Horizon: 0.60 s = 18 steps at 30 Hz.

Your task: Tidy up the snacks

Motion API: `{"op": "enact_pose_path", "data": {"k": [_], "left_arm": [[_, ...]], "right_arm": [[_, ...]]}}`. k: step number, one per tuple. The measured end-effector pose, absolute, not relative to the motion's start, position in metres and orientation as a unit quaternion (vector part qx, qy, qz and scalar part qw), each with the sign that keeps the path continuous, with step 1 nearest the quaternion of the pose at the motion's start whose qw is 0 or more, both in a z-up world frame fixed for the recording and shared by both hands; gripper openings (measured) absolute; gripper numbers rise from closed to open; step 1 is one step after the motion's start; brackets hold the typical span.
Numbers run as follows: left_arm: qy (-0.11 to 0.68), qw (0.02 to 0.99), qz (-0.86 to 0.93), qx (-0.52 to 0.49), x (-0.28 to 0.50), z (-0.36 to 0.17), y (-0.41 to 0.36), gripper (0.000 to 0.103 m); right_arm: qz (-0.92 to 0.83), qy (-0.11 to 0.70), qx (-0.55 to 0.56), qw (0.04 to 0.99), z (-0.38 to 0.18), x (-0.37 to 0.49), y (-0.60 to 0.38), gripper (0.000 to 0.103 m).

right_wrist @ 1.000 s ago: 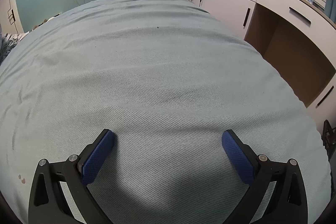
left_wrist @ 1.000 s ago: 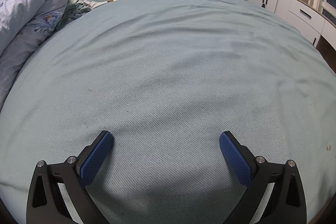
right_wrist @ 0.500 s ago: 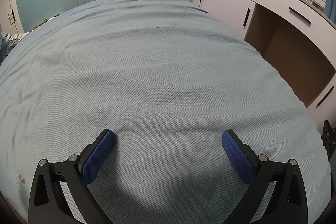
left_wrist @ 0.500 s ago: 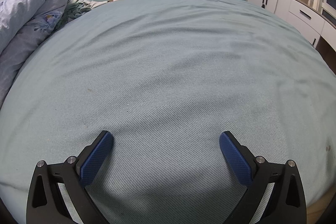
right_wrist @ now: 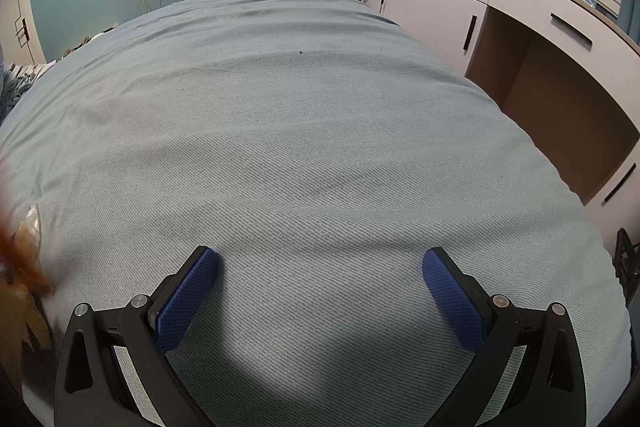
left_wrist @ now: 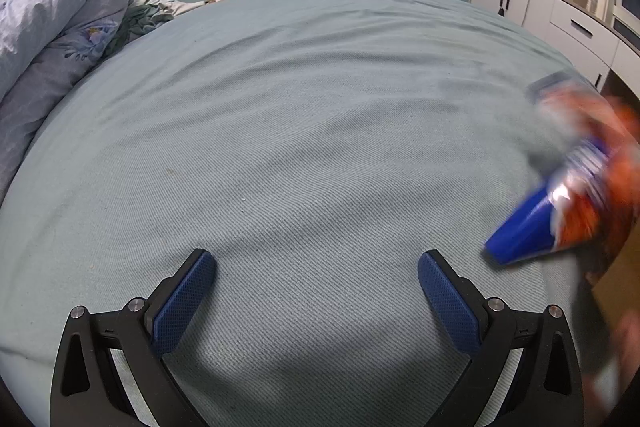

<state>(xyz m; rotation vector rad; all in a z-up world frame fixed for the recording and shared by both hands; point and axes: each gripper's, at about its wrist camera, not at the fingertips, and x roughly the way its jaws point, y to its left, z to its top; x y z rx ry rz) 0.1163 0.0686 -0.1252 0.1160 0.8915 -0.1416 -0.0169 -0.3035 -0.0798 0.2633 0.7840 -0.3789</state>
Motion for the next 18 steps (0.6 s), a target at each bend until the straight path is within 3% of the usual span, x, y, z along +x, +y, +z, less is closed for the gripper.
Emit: {"op": "enact_pose_path", "data": {"k": [18], "left_arm": [[0.432, 0.897, -0.068, 0.06, 0.1117, -0.1283, 0.0665, 0.103]], "right_arm": [[-0.184, 0.378, 0.126, 0.898, -0.0801, -0.0177, -0.3033, 0.103]]}}
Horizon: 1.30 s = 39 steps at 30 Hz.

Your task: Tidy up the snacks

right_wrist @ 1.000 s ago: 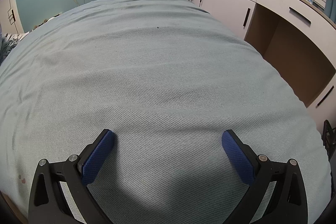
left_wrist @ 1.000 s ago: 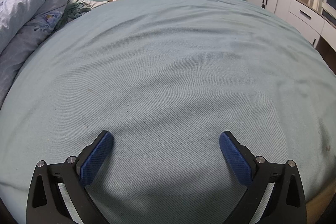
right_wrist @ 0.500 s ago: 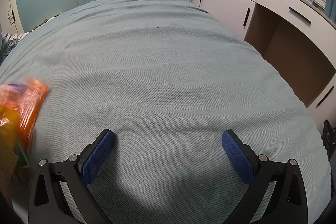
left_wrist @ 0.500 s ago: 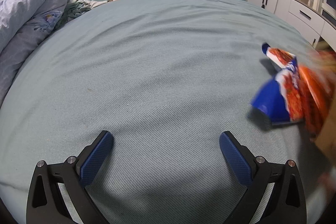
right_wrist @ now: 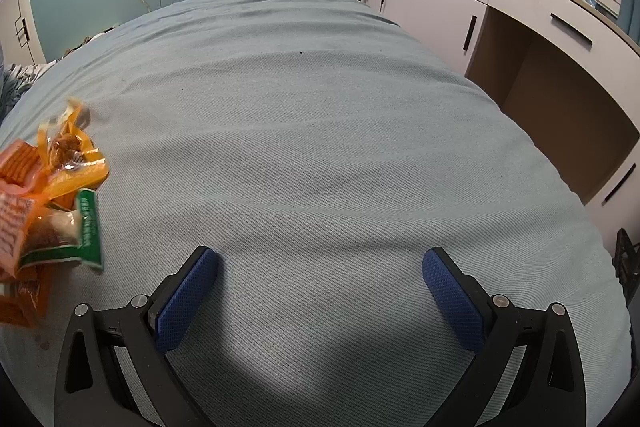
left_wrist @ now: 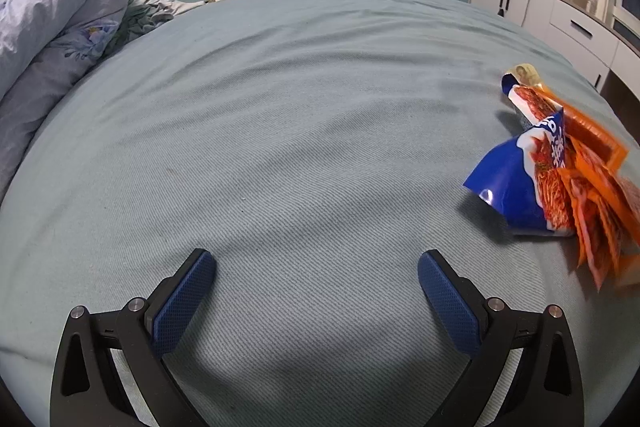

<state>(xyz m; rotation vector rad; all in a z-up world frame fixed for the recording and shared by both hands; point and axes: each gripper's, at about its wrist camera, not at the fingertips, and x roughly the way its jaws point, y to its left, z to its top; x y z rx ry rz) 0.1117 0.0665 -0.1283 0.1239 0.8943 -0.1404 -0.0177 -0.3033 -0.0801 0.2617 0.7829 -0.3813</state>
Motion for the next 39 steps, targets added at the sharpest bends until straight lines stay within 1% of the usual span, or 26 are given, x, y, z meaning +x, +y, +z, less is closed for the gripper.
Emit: {"op": "enact_pose_path", "data": {"k": [39], "left_arm": [[0.432, 0.898, -0.071, 0.055, 0.1122, -0.1284, 0.0715, 0.103]], "right_arm": [[-0.184, 0.377, 0.127, 0.899, -0.0796, -0.0187, -0.3017, 0.103]]}}
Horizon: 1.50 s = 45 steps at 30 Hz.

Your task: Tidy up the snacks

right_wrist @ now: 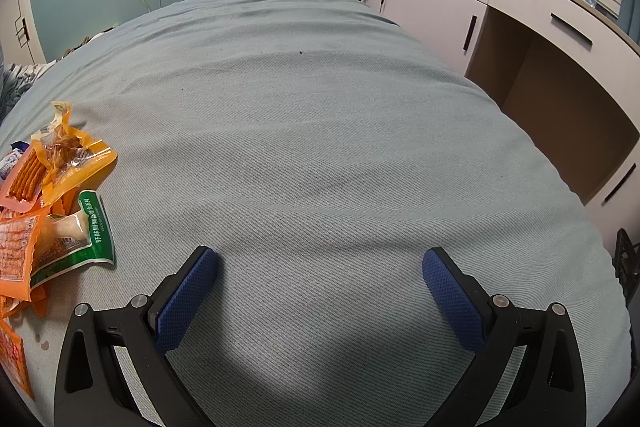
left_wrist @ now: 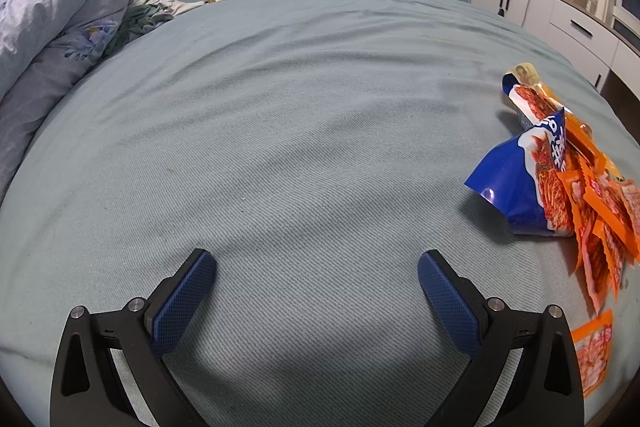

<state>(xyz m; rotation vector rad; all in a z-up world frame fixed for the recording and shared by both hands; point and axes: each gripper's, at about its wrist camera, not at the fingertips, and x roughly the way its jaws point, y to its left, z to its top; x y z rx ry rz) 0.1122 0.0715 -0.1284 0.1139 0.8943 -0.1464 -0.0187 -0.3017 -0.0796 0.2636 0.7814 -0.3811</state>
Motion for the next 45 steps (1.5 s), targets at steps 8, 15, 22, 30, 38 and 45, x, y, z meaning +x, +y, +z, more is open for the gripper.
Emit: {"op": "enact_pose_path", "data": {"k": [8, 15, 22, 30, 38, 45], "left_arm": [[0.432, 0.898, -0.071, 0.055, 0.112, -0.129, 0.071, 0.103], [0.431, 0.898, -0.07, 0.056, 0.112, -0.128, 0.071, 0.103], [0.432, 0.897, -0.067, 0.061, 0.113, -0.129, 0.068, 0.103], [0.442, 0.892, -0.072, 0.059, 0.116, -0.125, 0.069, 0.103], [0.516, 0.853, -0.073, 0.035, 0.105, -0.108, 0.068, 0.103], [0.487, 0.863, -0.066, 0.114, 0.072, -0.051, 0.039, 0.103]], "right_arm": [[-0.184, 0.377, 0.127, 0.899, -0.08, -0.019, -0.302, 0.103], [-0.185, 0.376, 0.128, 0.899, -0.08, -0.019, -0.301, 0.103], [-0.185, 0.376, 0.128, 0.899, -0.081, -0.02, -0.299, 0.103], [-0.194, 0.382, 0.119, 0.896, -0.08, -0.012, -0.297, 0.103], [-0.158, 0.455, 0.14, 0.865, -0.065, -0.017, -0.294, 0.103], [-0.058, 0.487, 0.188, 0.851, -0.018, -0.035, -0.252, 0.103]]}}
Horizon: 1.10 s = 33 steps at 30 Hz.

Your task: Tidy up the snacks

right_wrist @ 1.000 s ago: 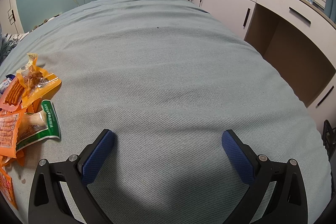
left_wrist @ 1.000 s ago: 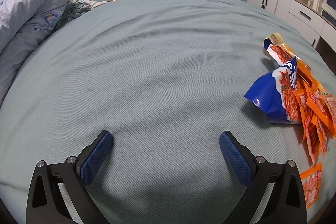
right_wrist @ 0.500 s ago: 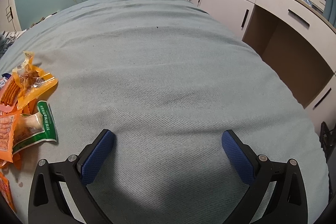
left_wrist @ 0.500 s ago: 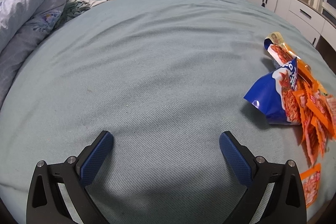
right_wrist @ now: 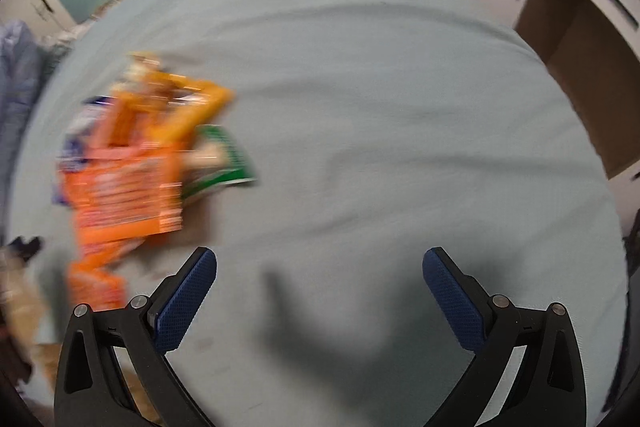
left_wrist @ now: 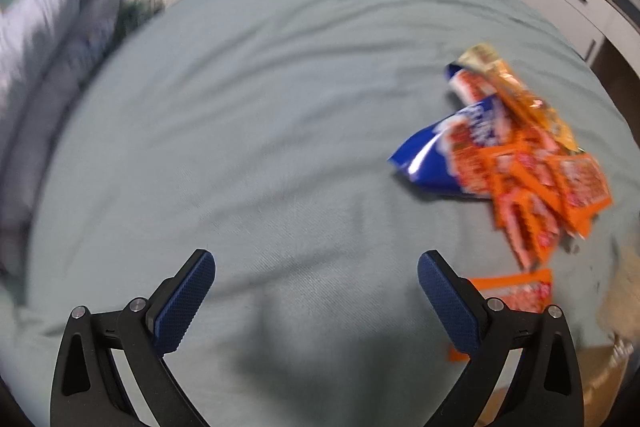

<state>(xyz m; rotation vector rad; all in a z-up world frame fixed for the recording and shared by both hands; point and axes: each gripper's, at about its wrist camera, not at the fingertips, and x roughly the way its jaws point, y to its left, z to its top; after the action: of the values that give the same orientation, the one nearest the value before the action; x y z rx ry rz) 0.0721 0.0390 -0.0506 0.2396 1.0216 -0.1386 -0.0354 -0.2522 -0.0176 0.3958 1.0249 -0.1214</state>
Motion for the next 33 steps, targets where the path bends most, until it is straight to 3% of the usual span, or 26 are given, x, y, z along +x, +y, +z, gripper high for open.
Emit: {"op": "enact_pose_path", "data": {"k": [7, 14, 28, 33], "left_arm": [[0.427, 0.885, -0.024, 0.184, 0.022, -0.008, 0.021, 0.103], [0.415, 0.892, -0.107, 0.146, 0.004, 0.015, 0.016, 0.103], [0.468, 0.86, -0.151, 0.134, 0.025, -0.005, -0.008, 0.103], [0.483, 0.852, -0.145, 0.141, 0.027, -0.009, -0.009, 0.103]], "right_arm": [[-0.011, 0.438, 0.188, 0.879, 0.019, -0.091, -0.219, 0.103], [-0.003, 0.39, 0.131, 0.911, 0.039, -0.123, -0.19, 0.103], [0.034, 0.424, 0.034, 0.904, 0.012, -0.065, -0.148, 0.103], [0.046, 0.426, 0.053, 0.902, 0.01, -0.05, -0.143, 0.103]]}}
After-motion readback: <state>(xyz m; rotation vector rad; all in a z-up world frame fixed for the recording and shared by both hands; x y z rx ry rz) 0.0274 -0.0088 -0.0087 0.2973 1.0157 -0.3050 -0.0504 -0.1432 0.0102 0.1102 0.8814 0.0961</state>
